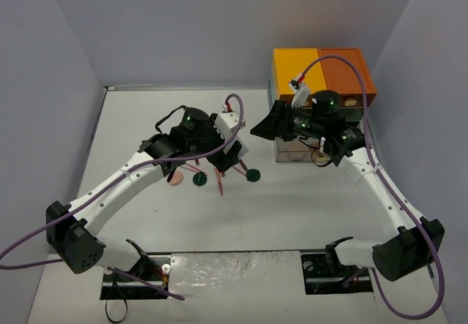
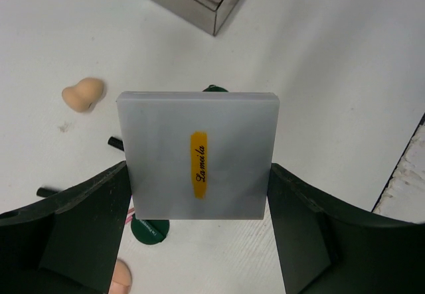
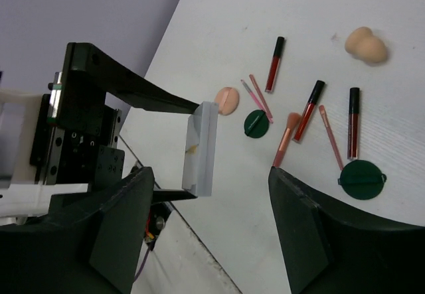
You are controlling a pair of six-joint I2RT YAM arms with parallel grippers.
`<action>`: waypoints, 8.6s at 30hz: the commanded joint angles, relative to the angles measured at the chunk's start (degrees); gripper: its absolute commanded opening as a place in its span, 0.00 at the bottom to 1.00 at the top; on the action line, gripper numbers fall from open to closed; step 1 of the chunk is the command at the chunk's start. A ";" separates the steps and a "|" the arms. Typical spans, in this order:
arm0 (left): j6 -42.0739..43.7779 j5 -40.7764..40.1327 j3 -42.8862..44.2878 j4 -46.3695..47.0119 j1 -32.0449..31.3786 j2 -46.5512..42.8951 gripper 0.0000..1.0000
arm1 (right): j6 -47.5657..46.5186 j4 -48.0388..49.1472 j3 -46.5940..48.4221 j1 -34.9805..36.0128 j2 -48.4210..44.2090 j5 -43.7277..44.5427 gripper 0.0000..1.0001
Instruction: Organize the makeup
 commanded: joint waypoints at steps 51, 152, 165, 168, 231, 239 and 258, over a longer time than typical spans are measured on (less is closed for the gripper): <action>-0.95 -13.89 -1.89 8.62 -2.51 -4.29 0.97 | 4.52 1.94 -7.74 -5.72 -2.46 7.54 0.00; -11.76 -27.62 -27.66 10.57 21.23 -24.38 0.97 | 7.26 25.67 -35.85 -32.24 8.31 28.55 0.75; -11.35 -28.69 -27.75 10.27 21.14 -24.49 0.97 | 12.25 36.51 -28.07 -32.19 17.74 27.50 0.75; -11.24 -28.80 -27.75 10.23 21.14 -24.43 0.97 | 12.59 38.45 -25.97 -32.24 19.64 27.23 0.74; -10.91 -28.55 -28.01 10.27 20.20 -24.73 0.97 | -24.18 20.59 -2.79 -27.44 20.34 23.17 0.80; -10.95 -28.78 -28.12 10.20 20.15 -24.86 0.97 | -26.68 19.79 -2.08 -25.07 23.62 25.23 0.78; -10.71 -29.29 -28.28 10.09 20.08 -25.00 0.97 | -27.90 22.34 -1.00 -24.28 25.21 27.68 0.62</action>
